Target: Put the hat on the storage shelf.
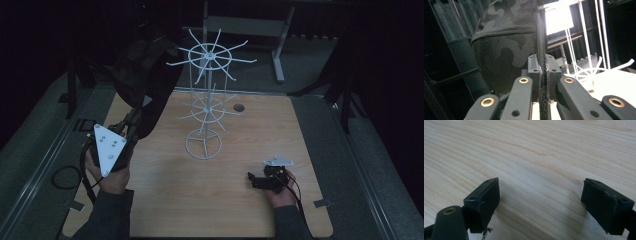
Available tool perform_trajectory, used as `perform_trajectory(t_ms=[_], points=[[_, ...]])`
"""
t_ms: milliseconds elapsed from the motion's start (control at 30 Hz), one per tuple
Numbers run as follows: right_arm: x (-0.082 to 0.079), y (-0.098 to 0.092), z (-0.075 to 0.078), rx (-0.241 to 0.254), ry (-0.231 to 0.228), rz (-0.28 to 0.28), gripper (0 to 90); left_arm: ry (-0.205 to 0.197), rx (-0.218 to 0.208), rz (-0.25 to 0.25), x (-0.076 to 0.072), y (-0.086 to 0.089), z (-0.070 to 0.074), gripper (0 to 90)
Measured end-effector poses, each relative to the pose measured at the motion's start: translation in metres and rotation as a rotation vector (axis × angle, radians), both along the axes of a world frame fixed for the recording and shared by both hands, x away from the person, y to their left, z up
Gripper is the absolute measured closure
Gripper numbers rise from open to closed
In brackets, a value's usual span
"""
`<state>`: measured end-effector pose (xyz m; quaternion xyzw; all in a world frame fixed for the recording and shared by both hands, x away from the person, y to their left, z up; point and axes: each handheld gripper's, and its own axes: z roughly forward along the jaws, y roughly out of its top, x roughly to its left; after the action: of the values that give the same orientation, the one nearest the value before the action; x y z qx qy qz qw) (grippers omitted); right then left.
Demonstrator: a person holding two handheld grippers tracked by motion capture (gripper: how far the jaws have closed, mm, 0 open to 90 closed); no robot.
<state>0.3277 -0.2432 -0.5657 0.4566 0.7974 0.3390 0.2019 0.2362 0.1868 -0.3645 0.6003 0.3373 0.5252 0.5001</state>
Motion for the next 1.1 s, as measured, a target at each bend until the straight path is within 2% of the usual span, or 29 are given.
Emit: perform_trajectory(t_ms=[200, 300, 433, 567, 1000, 1100], points=[[0.000, 0.000, 0.000, 0.001, 0.001, 0.000, 15.0, 0.036, 0.007, -0.018, 0.002, 0.003, -0.012, 85.0], [0.000, 0.000, 0.000, 0.001, 0.001, 0.000, 15.0, 0.051, 0.035, -0.031, 0.002, 0.000, -0.018, 83.6], [0.000, 0.000, 0.000, 0.001, 0.000, 0.000, 15.0, 0.066, 0.046, -0.039, 0.003, -0.003, -0.024, 81.3], [0.000, 0.000, 0.000, 0.001, 0.000, 0.000, 15.0, 0.078, 0.044, -0.059, 0.004, -0.005, -0.027, 65.0], [0.000, 0.000, 0.000, -0.001, 0.000, 0.001, 15.0, 0.078, 0.016, -0.107, 0.003, -0.009, -0.025, 45.7], [0.000, 0.000, 0.000, 0.000, 0.000, 0.000, 15.0, 0.077, 0.007, -0.114, 0.002, -0.010, -0.022, 36.8]])
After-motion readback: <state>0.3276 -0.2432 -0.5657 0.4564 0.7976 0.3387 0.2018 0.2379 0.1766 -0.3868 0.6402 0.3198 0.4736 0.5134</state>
